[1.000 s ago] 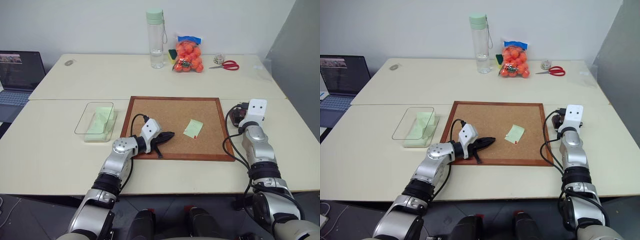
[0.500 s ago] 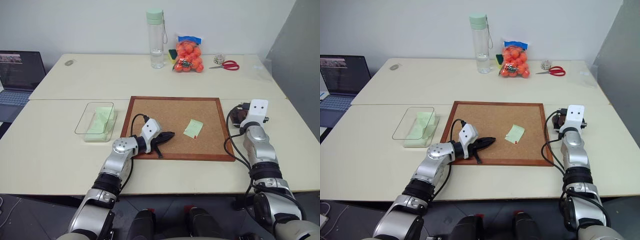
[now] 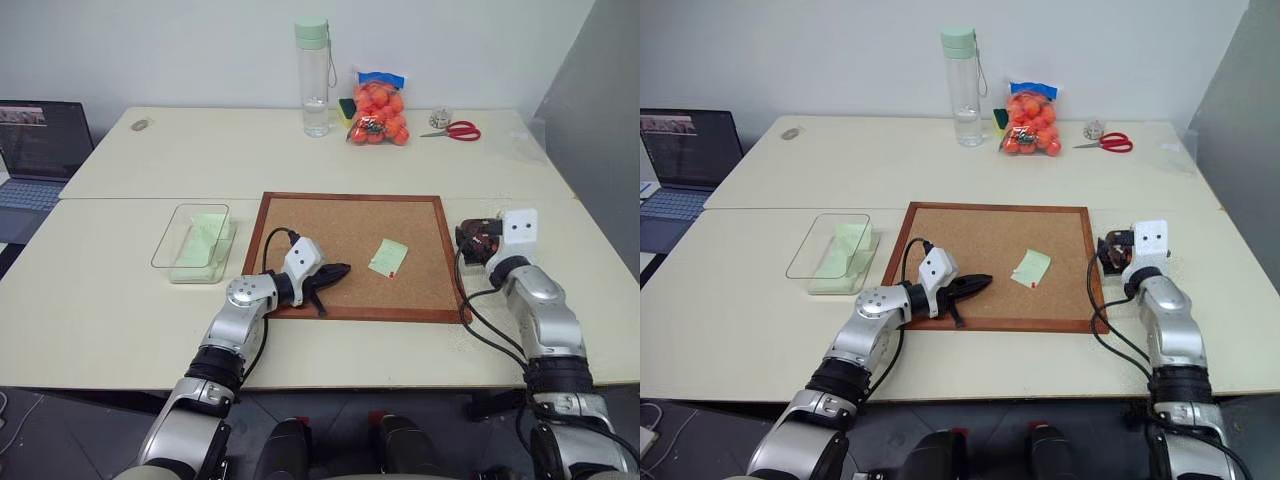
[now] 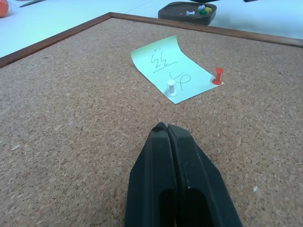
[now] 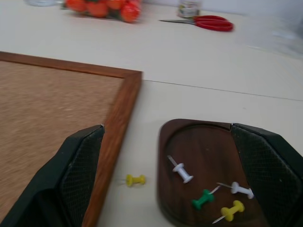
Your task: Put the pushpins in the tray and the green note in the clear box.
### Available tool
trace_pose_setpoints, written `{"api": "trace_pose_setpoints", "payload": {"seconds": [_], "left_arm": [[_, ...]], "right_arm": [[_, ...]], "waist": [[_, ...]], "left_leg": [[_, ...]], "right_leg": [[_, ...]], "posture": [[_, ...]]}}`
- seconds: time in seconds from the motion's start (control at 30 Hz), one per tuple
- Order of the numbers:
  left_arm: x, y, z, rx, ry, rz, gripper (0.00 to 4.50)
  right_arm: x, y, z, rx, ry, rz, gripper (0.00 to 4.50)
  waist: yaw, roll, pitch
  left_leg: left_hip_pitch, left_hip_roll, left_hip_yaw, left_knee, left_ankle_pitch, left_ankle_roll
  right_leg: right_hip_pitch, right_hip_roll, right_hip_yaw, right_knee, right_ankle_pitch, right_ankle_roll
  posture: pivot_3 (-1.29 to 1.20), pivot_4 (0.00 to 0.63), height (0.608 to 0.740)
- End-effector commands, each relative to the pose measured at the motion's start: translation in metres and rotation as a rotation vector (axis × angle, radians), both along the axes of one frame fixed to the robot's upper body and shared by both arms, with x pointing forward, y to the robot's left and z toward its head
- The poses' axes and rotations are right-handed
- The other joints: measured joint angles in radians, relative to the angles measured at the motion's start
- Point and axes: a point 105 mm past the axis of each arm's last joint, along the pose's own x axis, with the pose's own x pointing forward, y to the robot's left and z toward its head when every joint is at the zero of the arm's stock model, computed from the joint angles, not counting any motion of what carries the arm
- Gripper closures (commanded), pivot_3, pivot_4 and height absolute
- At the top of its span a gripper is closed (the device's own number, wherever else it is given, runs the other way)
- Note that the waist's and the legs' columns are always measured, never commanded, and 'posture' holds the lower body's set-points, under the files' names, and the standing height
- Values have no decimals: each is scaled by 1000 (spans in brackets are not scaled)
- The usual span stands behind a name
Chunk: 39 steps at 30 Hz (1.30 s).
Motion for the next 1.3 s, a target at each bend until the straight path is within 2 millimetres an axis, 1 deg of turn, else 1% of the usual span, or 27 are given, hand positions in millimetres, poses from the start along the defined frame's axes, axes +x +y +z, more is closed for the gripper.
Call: {"api": "trace_pose_setpoints", "payload": {"seconds": [0.03, 0.17, 0.33, 0.47, 0.6, 0.67, 0.8, 0.93, 1.0, 1.03, 1.07, 1.1, 1.13, 1.2, 1.3], "left_arm": [[-6, -5, -22, 46, 67, -12, 4500], [-6, -5, -22, 45, 67, -14, 4500], [-7, -6, -22, 46, 69, -18, 4500], [-8, -6, -23, 46, 70, -20, 4500], [-9, -7, -23, 45, 73, -21, 4500], [-9, -7, -24, 45, 73, -21, 4500], [-9, -6, -23, 45, 70, -16, 4500], [-9, -4, -23, 47, 69, -12, 4500], [-9, -3, -24, 48, 70, -11, 4500], [-9, -3, -24, 48, 70, -10, 4500], [-10, -3, -24, 48, 70, -10, 4500], [-10, -3, -24, 49, 70, -9, 4500], [-10, -2, -24, 49, 70, -8, 4500], [-10, -2, -24, 49, 70, -7, 4500], [-10, -2, -24, 49, 71, -6, 4500]], "right_arm": [[-16, 24, 21, -10, -79, 195, 11], [-29, 34, 22, -6, -79, 289, 11], [-43, 58, 23, 1, -75, 432, 11], [-52, 79, 14, -17, -38, 539, 11], [-50, 94, 3, -32, -1, 594, 11], [-50, 98, -1, -27, 16, 613, 11], [-50, 108, -16, -45, 60, 655, 11], [-47, 112, -21, -39, 66, 666, 11], [-46, 114, -22, -38, 67, 670, 366], [-45, 115, -23, -37, 66, 671, 454], [-45, 115, -23, -36, 65, 672, 770], [-45, 115, -23, -36, 64, 673, 947], [-45, 115, -23, -35, 63, 674, 1239], [-45, 116, -23, -33, 63, 676, 1566], [-46, 116, -25, -33, 72, 682, 2232]], "waist": [[0, 0, 0], [1, 0, 0], [1, 0, 0], [1, 0, 0], [1, 0, 0], [1, 0, 0], [2, 0, 0], [2, 0, 0], [2, 0, 0], [2, 0, 0], [2, 0, 0], [2, 0, 0], [2, 0, 0], [2, 0, 0], [2, 0, 0]], "left_leg": [[0, 0, 0, 0, 0, 0], [0, 0, 0, 0, 0, 0], [-1, 0, 0, 0, 0, 0], [-1, 0, 0, 0, 0, 0], [-1, -1, 0, 0, 0, 0], [-1, 0, -1, 0, 0, 0], [-2, -1, -1, 0, 0, 0], [-2, -1, -1, 0, 0, 0], [-2, -1, -1, 0, 0, 0], [-2, -1, -1, 0, 0, 0], [-2, -1, -1, 0, 0, 0], [-2, -1, -1, 0, 0, 0], [-2, -1, -1, 0, 0, 0], [-2, -1, -1, 0, 0, 0], [-2, -1, -1, 0, 0, 0]], "right_leg": [[0, 0, 0, -1, 0, 1], [0, 0, 1, -1, 2, 3], [0, 0, 1, -2, 0, -1], [0, 0, 0, -2, -1, -1], [0, 0, 0, -3, -1, -1], [0, 0, 0, -3, -1, -1], [0, 0, 0, -3, -1, -1], [0, 0, 0, -3, 0, 0], [0, 0, 0, -3, 0, 0], [0, 0, 0, -3, 0, 0], [0, 0, 0, -3, 1, 1], [0, 0, -1, -3, 2, 3], [0, 0, -1, -3, 2, 3], [0, 0, -1, -3, 2, 3], [0, 0, -1, -3, 2, 3]], "posture": [[0, 150, 740], [0, 150, 740], [0, 150, 740], [0, 150, 740], [0, 150, 740], [0, 150, 740], [0, 150, 740], [0, 150, 740], [0, 150, 740], [0, 150, 740], [0, 150, 740], [0, 150, 740], [0, 150, 740], [0, 150, 740], [0, 150, 740]]}}
